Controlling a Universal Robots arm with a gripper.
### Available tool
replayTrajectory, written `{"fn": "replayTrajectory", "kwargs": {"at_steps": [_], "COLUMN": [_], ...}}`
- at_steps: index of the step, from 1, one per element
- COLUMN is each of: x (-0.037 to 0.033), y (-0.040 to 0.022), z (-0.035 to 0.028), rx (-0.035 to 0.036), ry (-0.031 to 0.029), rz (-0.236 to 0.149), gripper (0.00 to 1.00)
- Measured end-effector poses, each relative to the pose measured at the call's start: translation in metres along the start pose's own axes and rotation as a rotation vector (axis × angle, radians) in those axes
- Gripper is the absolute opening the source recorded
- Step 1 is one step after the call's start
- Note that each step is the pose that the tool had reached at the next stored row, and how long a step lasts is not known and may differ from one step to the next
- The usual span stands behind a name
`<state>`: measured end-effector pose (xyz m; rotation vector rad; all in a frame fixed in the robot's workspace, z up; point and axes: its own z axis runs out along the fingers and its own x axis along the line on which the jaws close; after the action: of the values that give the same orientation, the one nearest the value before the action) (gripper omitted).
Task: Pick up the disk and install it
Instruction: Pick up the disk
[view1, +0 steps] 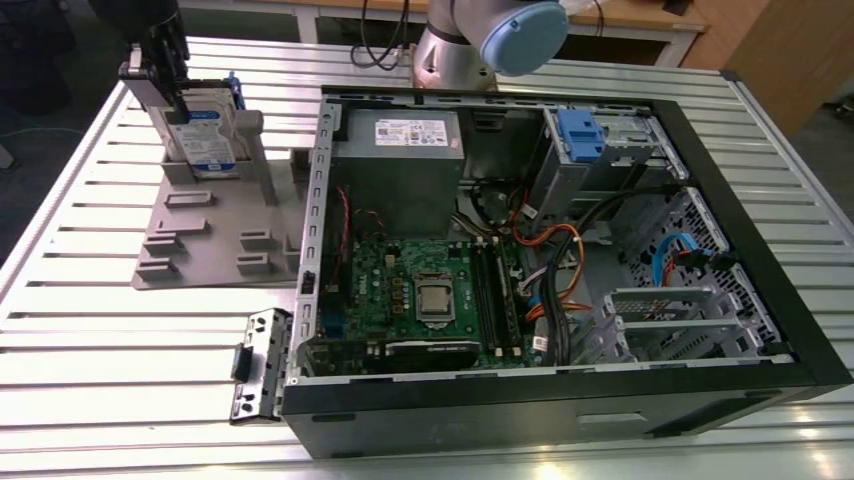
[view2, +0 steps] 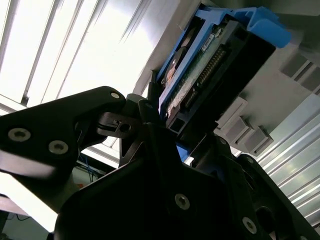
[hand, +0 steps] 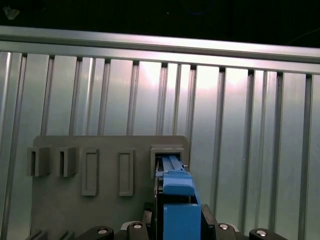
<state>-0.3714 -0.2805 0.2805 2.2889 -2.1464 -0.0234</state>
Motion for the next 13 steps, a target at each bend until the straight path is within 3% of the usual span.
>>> {"fn": "replayTrajectory", "kwargs": {"at_steps": [4, 6, 13], "x": [0.0000, 0.0000, 0.0000], "y": [0.0000, 0.0000, 0.0000], "z": [0.0000, 0.0000, 0.0001], "rx": [0.0000, 0.0001, 0.0001], "ry": [0.0001, -0.0001, -0.0002], "rz": [0.000, 0.000, 0.000], "gripper": [0.46, 0.36, 0.36]}}
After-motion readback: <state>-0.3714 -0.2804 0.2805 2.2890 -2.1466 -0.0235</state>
